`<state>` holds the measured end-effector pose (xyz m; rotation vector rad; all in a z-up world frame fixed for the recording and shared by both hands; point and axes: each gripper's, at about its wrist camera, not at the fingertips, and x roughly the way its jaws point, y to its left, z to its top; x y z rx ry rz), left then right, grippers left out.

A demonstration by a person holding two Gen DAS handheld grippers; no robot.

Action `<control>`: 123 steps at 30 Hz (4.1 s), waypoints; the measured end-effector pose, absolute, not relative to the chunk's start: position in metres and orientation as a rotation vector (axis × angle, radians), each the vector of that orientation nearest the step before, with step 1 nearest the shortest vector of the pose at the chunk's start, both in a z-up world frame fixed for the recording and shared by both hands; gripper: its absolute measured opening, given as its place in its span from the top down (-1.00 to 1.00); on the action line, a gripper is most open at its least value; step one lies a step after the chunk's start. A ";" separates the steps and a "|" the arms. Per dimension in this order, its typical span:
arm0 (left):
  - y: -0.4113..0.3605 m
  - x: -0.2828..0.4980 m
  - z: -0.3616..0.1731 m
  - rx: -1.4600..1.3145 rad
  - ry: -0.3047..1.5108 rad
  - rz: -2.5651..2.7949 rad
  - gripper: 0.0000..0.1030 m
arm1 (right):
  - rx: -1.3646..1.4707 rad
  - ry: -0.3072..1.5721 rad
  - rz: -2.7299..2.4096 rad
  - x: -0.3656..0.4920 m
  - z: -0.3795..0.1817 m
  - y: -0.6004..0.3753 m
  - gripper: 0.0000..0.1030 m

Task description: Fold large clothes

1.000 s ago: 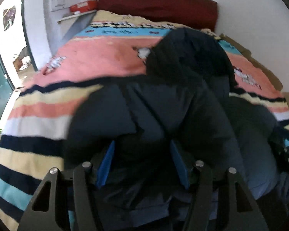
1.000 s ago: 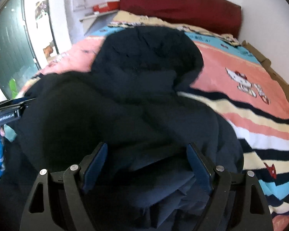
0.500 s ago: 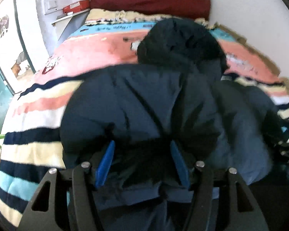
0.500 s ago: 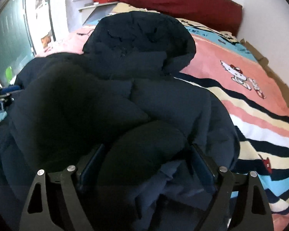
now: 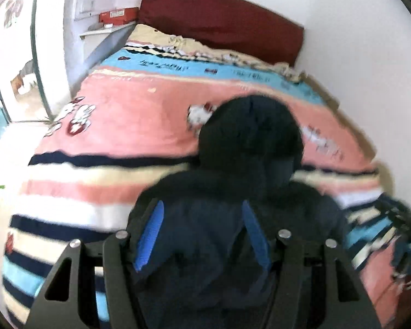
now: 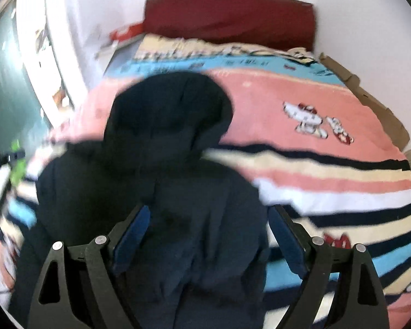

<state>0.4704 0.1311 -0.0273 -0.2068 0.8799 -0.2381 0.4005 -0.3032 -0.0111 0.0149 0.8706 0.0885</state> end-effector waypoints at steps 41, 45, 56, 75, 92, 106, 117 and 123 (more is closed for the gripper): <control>-0.011 0.717 -0.150 0.060 0.999 -0.361 0.81 | 0.046 0.871 0.422 0.714 -0.113 -0.271 0.79; 0.010 0.641 -0.105 0.021 0.921 -0.376 0.83 | 0.002 0.792 0.500 0.645 -0.063 -0.270 0.80; 0.046 0.417 -0.052 -0.042 0.745 -0.510 0.84 | -0.011 0.620 0.681 0.400 0.007 -0.276 0.79; 0.020 0.349 -0.158 0.121 0.837 -0.503 0.80 | 0.025 0.864 0.508 0.324 -0.130 -0.269 0.77; 0.022 0.321 -0.097 0.111 0.867 -0.499 0.73 | -0.064 0.856 0.436 0.303 -0.092 -0.260 0.48; 0.001 0.313 -0.103 0.231 0.858 -0.451 0.61 | -0.135 0.835 0.405 0.288 -0.097 -0.257 -0.21; 0.010 0.264 -0.096 0.335 0.840 -0.579 -0.09 | -0.102 0.836 0.390 0.268 -0.084 -0.274 -0.56; 0.048 0.293 -0.050 0.130 0.810 -0.543 -0.09 | -0.059 0.766 0.407 0.270 -0.037 -0.274 -0.56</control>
